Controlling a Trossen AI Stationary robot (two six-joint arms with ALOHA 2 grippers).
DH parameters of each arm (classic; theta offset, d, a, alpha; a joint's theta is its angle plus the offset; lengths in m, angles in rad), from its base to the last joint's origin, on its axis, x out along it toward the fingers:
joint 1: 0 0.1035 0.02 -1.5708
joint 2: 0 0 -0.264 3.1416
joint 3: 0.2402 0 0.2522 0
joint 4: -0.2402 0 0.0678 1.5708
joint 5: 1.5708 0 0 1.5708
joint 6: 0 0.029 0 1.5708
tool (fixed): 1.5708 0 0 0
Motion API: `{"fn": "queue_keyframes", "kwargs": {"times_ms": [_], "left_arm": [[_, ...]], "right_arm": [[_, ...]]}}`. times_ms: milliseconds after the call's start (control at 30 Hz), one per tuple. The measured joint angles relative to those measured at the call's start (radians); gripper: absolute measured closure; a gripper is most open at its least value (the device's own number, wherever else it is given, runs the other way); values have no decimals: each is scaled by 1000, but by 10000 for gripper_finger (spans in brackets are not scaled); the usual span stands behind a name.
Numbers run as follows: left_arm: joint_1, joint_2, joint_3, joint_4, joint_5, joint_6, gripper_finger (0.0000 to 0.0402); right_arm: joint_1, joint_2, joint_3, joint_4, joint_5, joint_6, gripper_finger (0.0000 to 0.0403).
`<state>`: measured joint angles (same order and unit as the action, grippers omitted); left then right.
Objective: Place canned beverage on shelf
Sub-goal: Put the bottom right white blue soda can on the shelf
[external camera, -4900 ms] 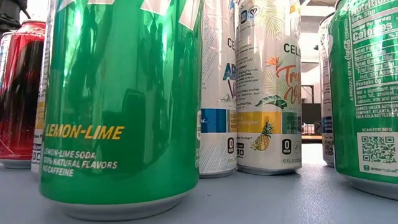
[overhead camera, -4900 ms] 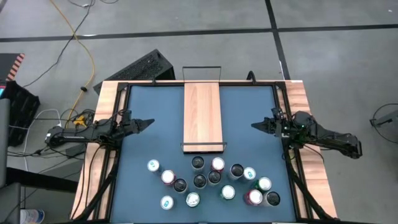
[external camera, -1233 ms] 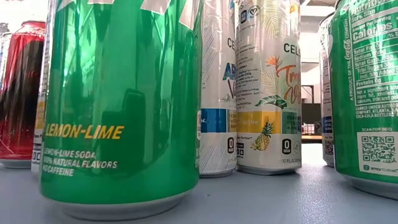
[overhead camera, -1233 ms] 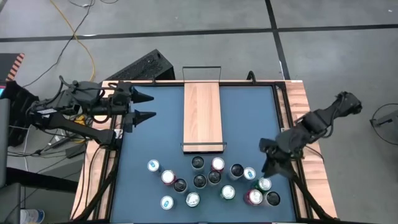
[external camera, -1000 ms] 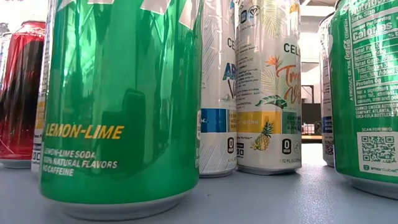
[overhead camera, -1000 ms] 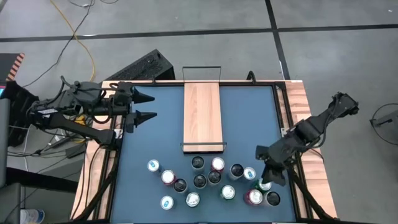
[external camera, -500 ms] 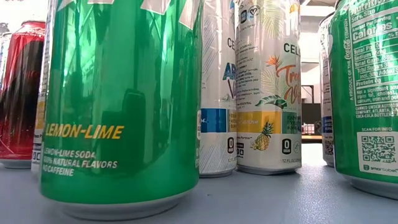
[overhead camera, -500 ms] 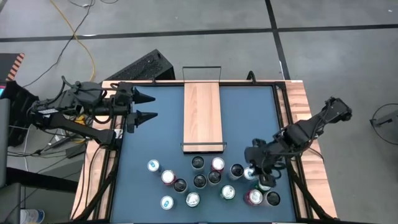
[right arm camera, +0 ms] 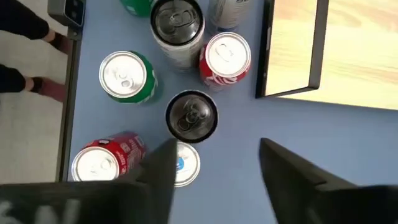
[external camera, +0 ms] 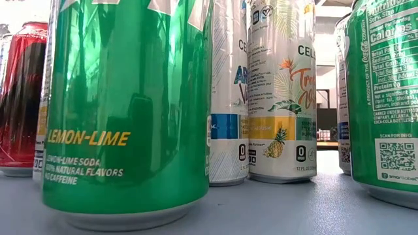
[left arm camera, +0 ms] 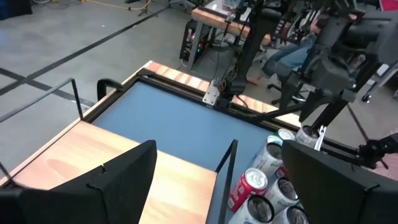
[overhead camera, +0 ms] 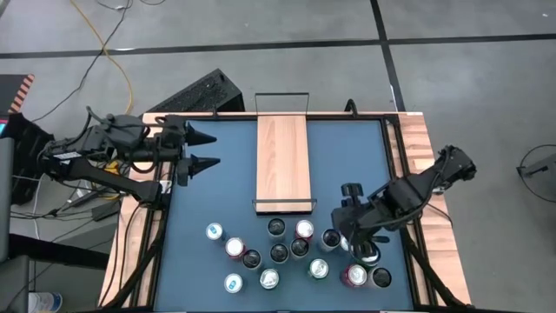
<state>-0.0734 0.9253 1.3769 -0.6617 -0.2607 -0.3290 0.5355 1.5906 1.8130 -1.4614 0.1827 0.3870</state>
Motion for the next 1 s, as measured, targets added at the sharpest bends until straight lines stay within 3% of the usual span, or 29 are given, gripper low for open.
{"fn": "queue_keyframes", "kwargs": {"times_ms": [133,267,1000], "left_arm": [[0,0,0,-27,0,-3,70],[0,0,0,-40,-1,-3,70],[0,30,-1,-114,-15,-3,70]], "right_arm": [[-20,1,0,1,0,-3,95],[-36,2,-3,12,-2,4,58],[-11,2,-234,346,-8,-18,73]]}}
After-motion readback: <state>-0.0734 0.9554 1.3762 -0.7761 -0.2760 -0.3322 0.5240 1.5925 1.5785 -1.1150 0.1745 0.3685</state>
